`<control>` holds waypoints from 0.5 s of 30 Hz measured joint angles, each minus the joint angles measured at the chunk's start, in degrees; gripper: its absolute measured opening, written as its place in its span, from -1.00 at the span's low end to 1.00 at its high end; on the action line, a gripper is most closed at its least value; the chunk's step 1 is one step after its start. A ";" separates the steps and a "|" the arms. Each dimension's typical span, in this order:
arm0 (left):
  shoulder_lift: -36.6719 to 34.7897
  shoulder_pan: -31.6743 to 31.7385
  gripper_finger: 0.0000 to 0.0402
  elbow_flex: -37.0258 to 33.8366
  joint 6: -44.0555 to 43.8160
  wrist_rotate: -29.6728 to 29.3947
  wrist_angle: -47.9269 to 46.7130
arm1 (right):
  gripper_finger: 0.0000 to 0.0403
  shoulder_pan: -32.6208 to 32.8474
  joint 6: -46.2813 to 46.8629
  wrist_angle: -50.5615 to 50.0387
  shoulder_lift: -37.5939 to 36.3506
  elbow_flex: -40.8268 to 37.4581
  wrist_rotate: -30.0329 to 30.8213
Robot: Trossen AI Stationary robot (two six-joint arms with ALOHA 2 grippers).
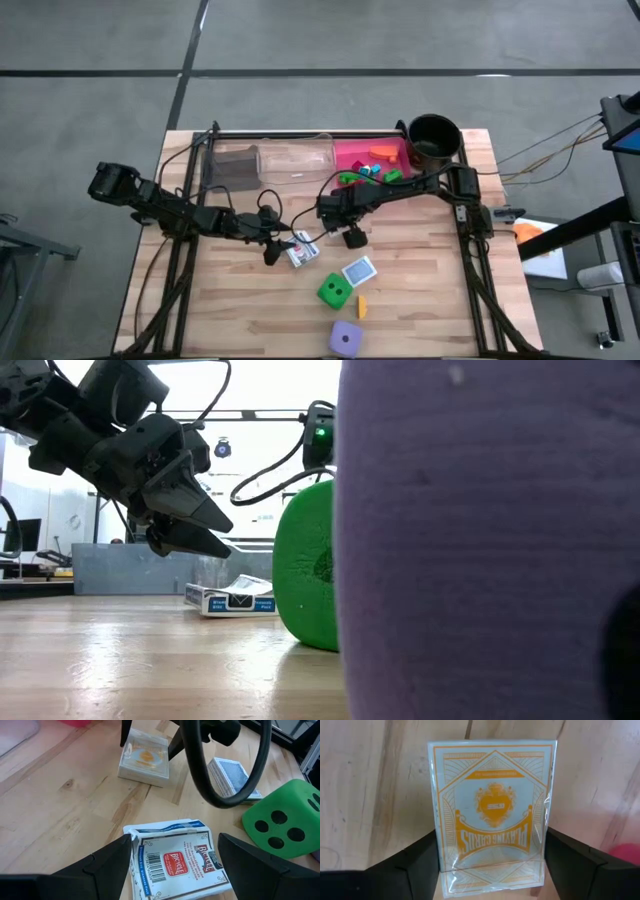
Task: Pick & Place Toys
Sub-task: Put the yellow game card into the transparent bin
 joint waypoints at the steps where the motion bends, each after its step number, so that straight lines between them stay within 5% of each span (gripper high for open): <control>1: 0.00 0.00 0.49 0.00 0.00 -0.01 0.00 | 0.44 0.00 0.05 -0.03 -0.30 -0.02 0.00; 15: 0.00 -0.03 0.49 0.00 0.00 0.00 -0.22 | 0.44 -0.13 0.34 4.05 -9.94 -0.39 -3.54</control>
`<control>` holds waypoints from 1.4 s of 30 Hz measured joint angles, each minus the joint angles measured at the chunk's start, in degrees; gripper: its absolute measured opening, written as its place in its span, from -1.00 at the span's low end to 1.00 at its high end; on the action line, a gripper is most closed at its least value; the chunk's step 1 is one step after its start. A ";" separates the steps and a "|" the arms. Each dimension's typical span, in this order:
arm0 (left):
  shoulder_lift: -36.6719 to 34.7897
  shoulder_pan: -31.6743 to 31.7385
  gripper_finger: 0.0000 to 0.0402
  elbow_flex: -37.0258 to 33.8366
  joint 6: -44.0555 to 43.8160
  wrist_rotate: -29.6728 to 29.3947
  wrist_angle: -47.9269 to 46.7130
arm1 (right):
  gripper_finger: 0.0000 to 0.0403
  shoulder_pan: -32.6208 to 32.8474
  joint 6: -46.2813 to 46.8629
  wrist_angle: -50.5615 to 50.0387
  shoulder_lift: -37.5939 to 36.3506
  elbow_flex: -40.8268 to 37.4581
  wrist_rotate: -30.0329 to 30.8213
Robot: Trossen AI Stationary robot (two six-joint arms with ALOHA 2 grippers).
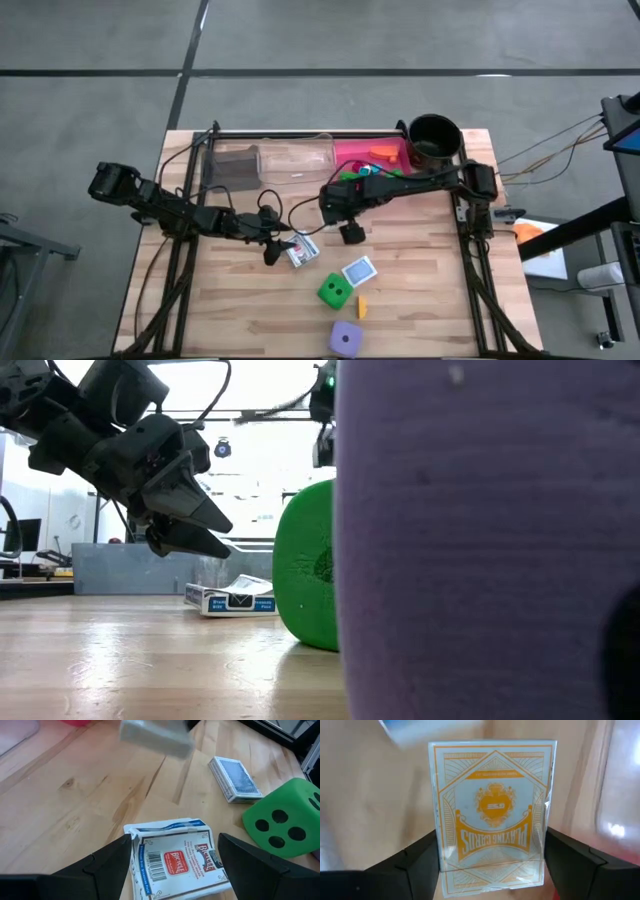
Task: Pick & Place Toys
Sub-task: Put the yellow game card into the transparent bin
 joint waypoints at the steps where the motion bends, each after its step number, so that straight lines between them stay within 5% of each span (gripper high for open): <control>1: 0.00 0.00 0.49 0.00 0.00 0.00 -0.10 | 0.44 -0.07 -0.03 1.83 -0.59 0.02 -1.58; 9: -0.02 0.00 0.49 0.04 0.02 0.11 -4.65 | 0.44 -0.72 -1.08 17.99 -0.84 -0.71 -11.65; 30: -0.02 0.00 0.49 0.02 0.00 0.13 -10.93 | 0.44 -20.25 -6.62 25.76 -0.70 2.27 -12.19; 42: -0.02 0.00 0.49 0.02 0.00 0.13 -11.17 | 0.44 -22.82 -7.66 26.19 6.36 5.28 -13.99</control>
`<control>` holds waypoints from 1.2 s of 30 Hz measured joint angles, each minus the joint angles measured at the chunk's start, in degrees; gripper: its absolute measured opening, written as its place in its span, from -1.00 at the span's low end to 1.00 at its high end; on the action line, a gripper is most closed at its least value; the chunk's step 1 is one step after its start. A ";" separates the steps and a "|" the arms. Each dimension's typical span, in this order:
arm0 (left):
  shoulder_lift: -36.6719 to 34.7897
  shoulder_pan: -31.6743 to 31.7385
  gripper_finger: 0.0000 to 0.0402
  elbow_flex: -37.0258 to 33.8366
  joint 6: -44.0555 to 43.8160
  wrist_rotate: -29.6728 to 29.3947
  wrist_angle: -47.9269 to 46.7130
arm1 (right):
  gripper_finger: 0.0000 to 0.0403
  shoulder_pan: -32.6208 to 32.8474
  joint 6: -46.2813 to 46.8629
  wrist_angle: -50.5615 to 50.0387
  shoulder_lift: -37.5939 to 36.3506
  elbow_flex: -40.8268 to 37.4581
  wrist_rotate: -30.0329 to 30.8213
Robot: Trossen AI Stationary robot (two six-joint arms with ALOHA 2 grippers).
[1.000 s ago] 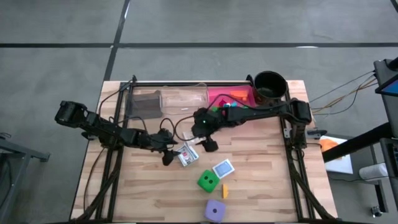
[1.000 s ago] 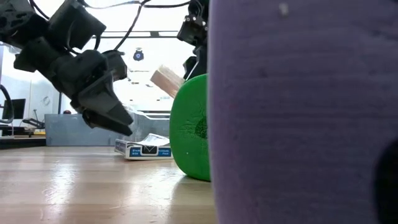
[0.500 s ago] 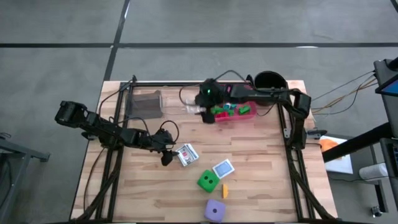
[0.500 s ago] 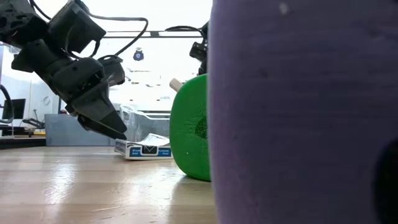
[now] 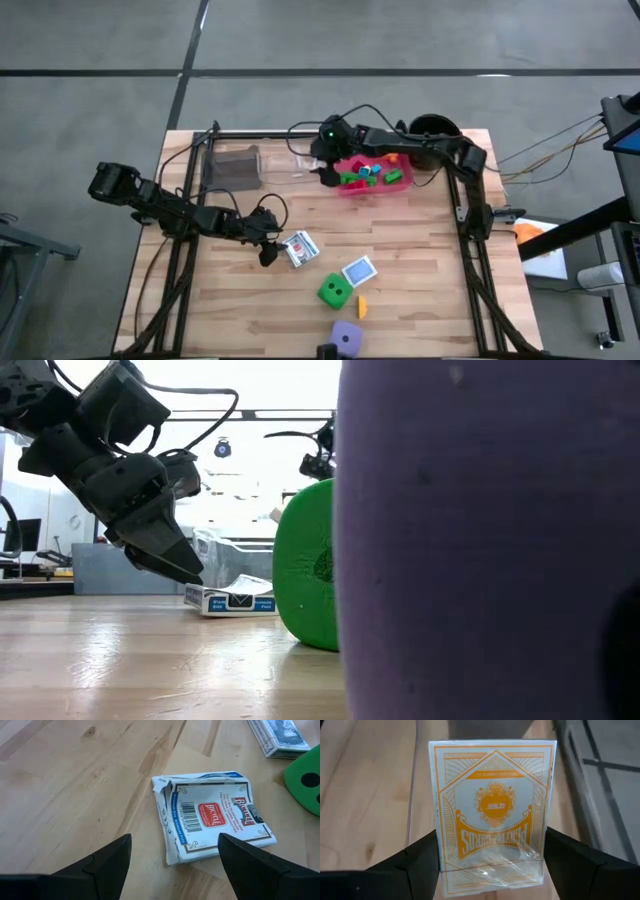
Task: Pick & Place Toys
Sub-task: Put the yellow game card into the transparent bin, then put the blue game card into the transparent bin
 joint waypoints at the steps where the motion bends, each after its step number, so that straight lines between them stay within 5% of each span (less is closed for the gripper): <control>1: 0.00 0.03 0.49 0.00 0.01 0.00 0.00 | 0.44 -0.02 -0.06 -0.07 0.30 -0.04 -0.11; 4: 0.00 0.04 0.49 0.00 0.01 0.00 -0.02 | 0.49 -0.05 0.08 -0.40 0.25 -0.04 0.02; 8: 0.00 0.04 0.49 0.00 0.00 0.00 -0.13 | 0.88 -0.04 2.23 -2.15 -0.33 0.87 0.23; 17: 0.00 0.04 0.49 0.00 0.00 0.00 -0.12 | 0.29 0.97 3.43 -7.08 -1.89 3.08 -7.83; 21: 0.00 0.03 0.49 0.00 0.01 0.00 -0.11 | 0.24 2.75 2.82 -14.23 -4.54 2.95 -10.50; 28: 0.00 0.02 0.49 0.00 0.01 0.00 -0.15 | 0.24 11.77 3.02 -40.61 -11.10 2.14 -11.31; 32: 0.00 0.02 0.49 0.00 0.00 0.00 -0.12 | 0.24 21.03 8.49 -45.67 -15.39 -2.65 -8.00; 36: 0.00 0.00 0.49 0.00 0.01 0.00 -0.17 | 0.24 31.50 16.71 -40.69 -18.95 -10.58 1.89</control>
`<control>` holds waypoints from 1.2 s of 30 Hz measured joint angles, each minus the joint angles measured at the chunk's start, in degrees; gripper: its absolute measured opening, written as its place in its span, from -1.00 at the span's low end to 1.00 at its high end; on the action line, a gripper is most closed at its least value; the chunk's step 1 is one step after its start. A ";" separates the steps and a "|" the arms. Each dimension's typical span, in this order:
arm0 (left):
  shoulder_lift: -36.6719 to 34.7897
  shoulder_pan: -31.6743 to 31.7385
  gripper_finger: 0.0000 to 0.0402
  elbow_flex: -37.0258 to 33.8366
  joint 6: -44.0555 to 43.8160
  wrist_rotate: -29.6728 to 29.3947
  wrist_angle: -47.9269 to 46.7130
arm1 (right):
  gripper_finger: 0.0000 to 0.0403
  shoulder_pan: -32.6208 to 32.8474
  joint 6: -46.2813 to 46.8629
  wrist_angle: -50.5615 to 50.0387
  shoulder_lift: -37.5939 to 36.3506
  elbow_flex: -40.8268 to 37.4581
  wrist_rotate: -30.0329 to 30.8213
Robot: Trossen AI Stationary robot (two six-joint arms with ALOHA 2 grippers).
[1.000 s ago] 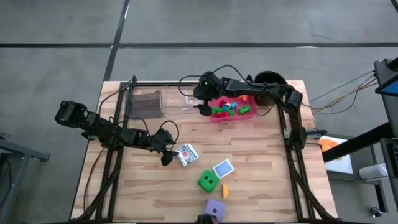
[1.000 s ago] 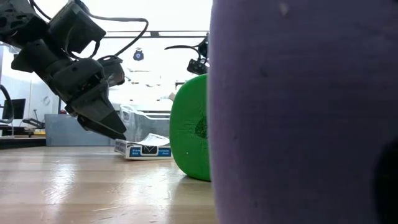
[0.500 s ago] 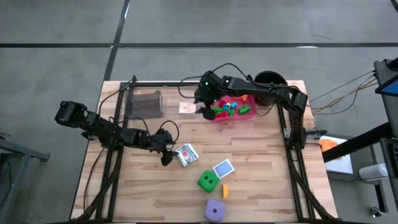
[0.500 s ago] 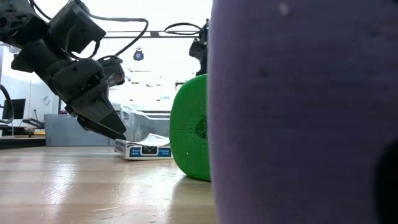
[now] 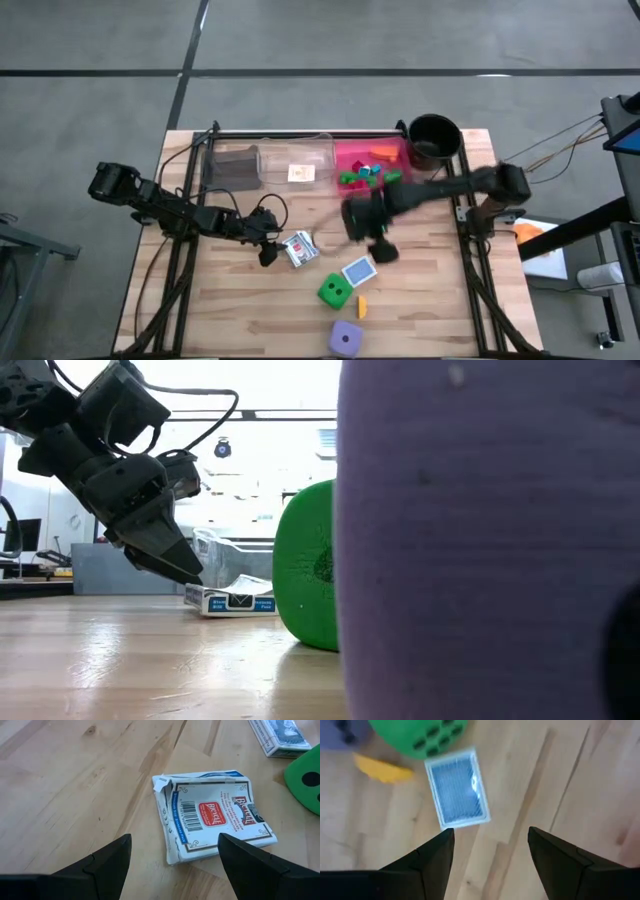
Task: Pick & Place Toys
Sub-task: Put the blue game card into the transparent bin
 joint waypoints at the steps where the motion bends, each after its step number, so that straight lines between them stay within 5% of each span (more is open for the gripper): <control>1: 0.00 0.00 0.49 0.00 0.00 0.01 -0.03 | 0.25 2.48 2.17 1.53 -0.69 -2.25 3.16; 7: 0.00 0.00 0.49 0.00 -0.01 0.00 -0.07 | 0.35 12.99 13.75 5.64 -1.24 -12.31 13.34; 16: 0.00 0.00 0.49 0.00 -0.01 0.00 -0.45 | 0.95 16.62 19.28 9.73 2.96 -13.52 16.41; 27: 0.00 0.00 0.49 0.00 -0.01 0.01 -0.37 | 0.60 16.45 18.44 9.45 6.03 -10.66 15.69; 36: 0.00 0.04 0.49 0.00 0.01 0.01 -0.29 | 0.62 15.83 17.82 9.21 5.88 -10.61 14.96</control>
